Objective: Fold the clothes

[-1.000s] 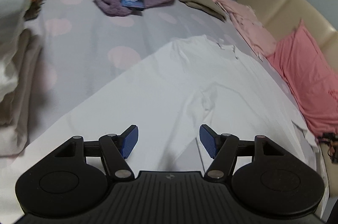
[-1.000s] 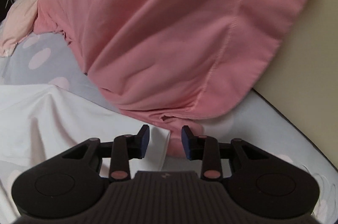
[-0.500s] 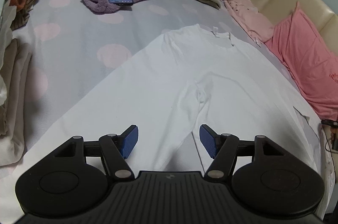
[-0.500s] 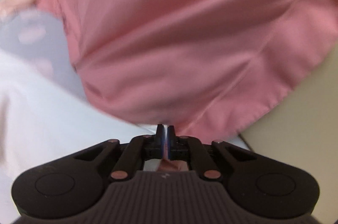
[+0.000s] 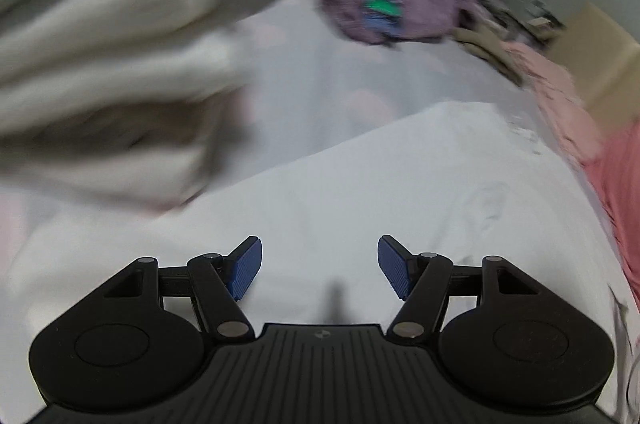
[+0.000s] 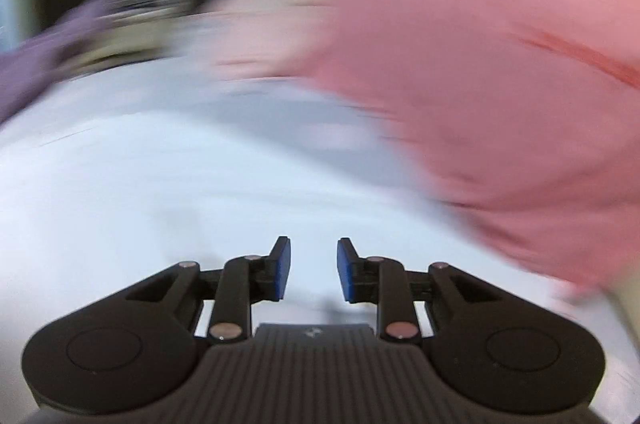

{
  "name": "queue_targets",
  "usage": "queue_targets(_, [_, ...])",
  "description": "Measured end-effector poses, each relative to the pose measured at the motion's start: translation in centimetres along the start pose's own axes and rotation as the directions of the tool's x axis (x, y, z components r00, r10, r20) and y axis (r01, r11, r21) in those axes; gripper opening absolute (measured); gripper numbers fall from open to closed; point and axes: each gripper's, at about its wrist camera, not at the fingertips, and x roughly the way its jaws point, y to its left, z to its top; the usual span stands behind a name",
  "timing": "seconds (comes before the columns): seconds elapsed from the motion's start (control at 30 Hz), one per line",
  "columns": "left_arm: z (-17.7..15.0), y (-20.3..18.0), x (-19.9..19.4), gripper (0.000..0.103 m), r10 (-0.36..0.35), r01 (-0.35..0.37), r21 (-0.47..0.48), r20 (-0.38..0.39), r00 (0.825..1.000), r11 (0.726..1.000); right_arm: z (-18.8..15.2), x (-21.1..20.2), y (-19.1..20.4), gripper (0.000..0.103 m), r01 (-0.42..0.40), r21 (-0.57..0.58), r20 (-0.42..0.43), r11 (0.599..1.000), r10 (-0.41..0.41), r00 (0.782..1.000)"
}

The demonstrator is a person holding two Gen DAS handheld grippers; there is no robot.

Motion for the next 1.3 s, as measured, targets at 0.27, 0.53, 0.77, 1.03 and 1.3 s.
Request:
queue_targets(0.27, [-3.8,8.6,-4.3,0.063,0.22,-0.187,-0.275,0.094,0.971,0.943,-5.2,-2.6,29.3,0.032,-0.561,-0.4,-0.174,0.725,0.541,0.823])
queue_targets(0.53, [-3.2,15.5,-6.6,0.063,0.236,-0.179,-0.293,0.172,0.956,0.939,-12.7,-8.5,43.8,0.037,-0.769,-0.574,-0.334,0.281,0.777,0.533])
queue_targets(0.77, [-2.0,17.4,-4.3,0.063,0.054,0.001,-0.323,0.163,0.985,0.946,-18.0,-14.4,52.5,0.039,-0.707,-0.704,-0.401,-0.076,0.863,0.307])
queue_targets(1.03, [-1.4,16.7,-3.4,0.028,-0.049,0.072,-0.308,0.082,0.995,0.949,-22.4,-17.1,60.8,0.041,-0.595,-0.798,-0.346,-0.096,0.881,0.322])
queue_targets(1.3, [-0.7,16.7,-3.0,0.008,-0.076,0.081,-0.364,0.028,0.997,0.928,-25.2,-17.3,64.9,0.042,-0.506,-0.849,-0.379,-0.15,0.841,0.386])
